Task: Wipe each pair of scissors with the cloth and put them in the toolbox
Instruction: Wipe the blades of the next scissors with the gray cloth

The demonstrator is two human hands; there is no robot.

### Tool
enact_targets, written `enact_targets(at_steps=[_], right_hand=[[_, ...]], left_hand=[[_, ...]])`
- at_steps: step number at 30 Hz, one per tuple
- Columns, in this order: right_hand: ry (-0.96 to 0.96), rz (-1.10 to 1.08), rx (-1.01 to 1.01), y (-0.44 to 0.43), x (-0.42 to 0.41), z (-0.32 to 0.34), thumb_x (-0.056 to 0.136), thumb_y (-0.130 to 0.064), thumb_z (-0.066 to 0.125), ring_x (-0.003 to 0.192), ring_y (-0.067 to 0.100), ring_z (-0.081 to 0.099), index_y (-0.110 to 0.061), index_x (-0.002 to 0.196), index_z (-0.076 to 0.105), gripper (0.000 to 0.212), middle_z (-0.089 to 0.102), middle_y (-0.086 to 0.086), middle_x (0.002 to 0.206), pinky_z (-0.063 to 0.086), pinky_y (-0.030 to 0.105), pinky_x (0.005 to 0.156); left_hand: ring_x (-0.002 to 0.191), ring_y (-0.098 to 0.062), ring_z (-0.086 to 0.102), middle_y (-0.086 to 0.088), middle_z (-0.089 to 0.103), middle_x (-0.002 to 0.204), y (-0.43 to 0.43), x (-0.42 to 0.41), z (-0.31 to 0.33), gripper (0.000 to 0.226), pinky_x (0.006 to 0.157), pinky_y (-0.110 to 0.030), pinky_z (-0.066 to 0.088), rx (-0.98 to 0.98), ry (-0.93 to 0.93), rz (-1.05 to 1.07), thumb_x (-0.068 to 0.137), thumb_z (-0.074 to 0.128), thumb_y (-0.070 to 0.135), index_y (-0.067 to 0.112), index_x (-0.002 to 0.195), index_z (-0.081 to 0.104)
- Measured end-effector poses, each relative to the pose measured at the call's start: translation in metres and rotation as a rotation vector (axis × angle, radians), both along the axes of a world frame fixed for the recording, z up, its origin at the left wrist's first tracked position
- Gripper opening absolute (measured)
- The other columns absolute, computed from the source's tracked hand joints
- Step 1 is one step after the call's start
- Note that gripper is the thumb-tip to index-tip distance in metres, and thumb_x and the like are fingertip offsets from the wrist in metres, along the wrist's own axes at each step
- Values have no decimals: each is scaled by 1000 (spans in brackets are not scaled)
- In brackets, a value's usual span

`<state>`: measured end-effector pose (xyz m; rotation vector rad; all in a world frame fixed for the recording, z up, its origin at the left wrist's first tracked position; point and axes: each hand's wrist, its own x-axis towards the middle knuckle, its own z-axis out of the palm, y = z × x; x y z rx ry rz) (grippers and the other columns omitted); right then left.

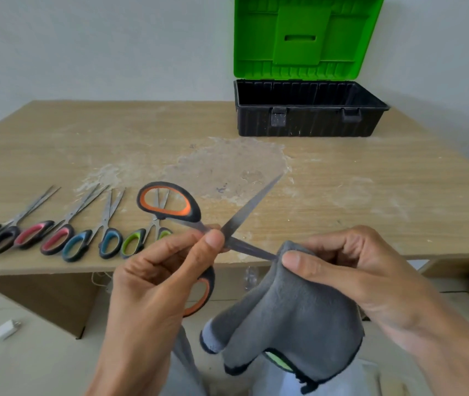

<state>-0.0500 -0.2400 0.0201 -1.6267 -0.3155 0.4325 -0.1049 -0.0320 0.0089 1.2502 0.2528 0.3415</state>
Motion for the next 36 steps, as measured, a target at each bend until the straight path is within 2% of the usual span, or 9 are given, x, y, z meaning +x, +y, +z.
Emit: enact_targets(at_steps=[6, 9, 11, 14, 18, 21, 24, 31, 36], right_hand=[[303, 76, 162, 3, 5, -5, 57, -46, 100, 78, 19, 78, -3, 89, 85, 55, 82, 15, 88, 58, 21, 70], [404, 54, 213, 5, 7, -7, 58, -37, 99, 77, 21, 77, 0, 90, 84, 52, 81, 17, 89, 60, 23, 68], [426, 14, 228, 6, 7, -7, 63, -31, 93, 75, 20, 77, -2, 87, 84, 39, 81, 16, 87, 59, 22, 65], [404, -66, 219, 7, 6, -9, 61, -29, 91, 73, 18, 76, -5, 82, 84, 32, 80, 13, 83, 58, 20, 61], [301, -161, 182, 10, 3, -10, 62, -22, 95, 72, 19, 75, -3, 82, 85, 30, 80, 15, 82, 57, 19, 60], [189, -191, 172, 11, 0, -8, 63, -27, 83, 75, 19, 77, -7, 82, 86, 28, 81, 16, 85, 57, 18, 64], [72, -210, 142, 12, -2, -10, 69, -27, 82, 77, 19, 79, -12, 83, 87, 21, 82, 12, 85, 57, 18, 66], [-69, -222, 53, 12, -6, -16, 76, -28, 81, 79, 19, 80, -18, 87, 88, 16, 83, 6, 84, 58, 21, 68], [-95, -221, 46, 10, -3, -19, 76, -29, 81, 82, 20, 80, -18, 90, 88, 19, 83, 6, 86, 59, 23, 70]], left_hand=[[72, -11, 72, -1, 79, 81, 18, 4, -2, 26, 65, -18, 56, 320, -197, -26, 61, 85, 43, 23, 76, 81], [71, -10, 72, 1, 79, 81, 21, 5, -1, 20, 64, -18, 56, 370, -202, 5, 63, 83, 41, 26, 76, 82], [74, -14, 70, 3, 79, 83, 20, 3, 0, 17, 68, -27, 57, 408, -170, 29, 65, 83, 40, 28, 78, 81], [82, -27, 70, 2, 79, 84, 12, -2, 3, 24, 78, -47, 54, 421, -78, 39, 65, 79, 50, 31, 79, 81], [59, -7, 58, -4, 68, 61, -6, -4, 14, 34, 63, -21, 50, 289, 36, 89, 62, 68, 57, 24, 63, 77], [57, -23, 33, -14, 40, 56, -11, -1, 13, 62, 65, -31, 34, 241, 108, 147, 64, 70, 71, 10, 53, 64], [57, -23, 34, -14, 46, 58, -11, 2, 8, 82, 65, -36, 33, 139, 152, 189, 59, 71, 78, -3, 71, 66], [50, -20, 45, -6, 62, 57, -8, 6, 6, 34, 49, -31, 35, -51, 158, 129, 77, 68, 45, 21, 55, 75], [57, -18, 55, -13, 73, 101, -7, 8, 3, 48, 44, -33, 45, -105, 120, 62, 96, 41, 14, 20, 61, 74]])
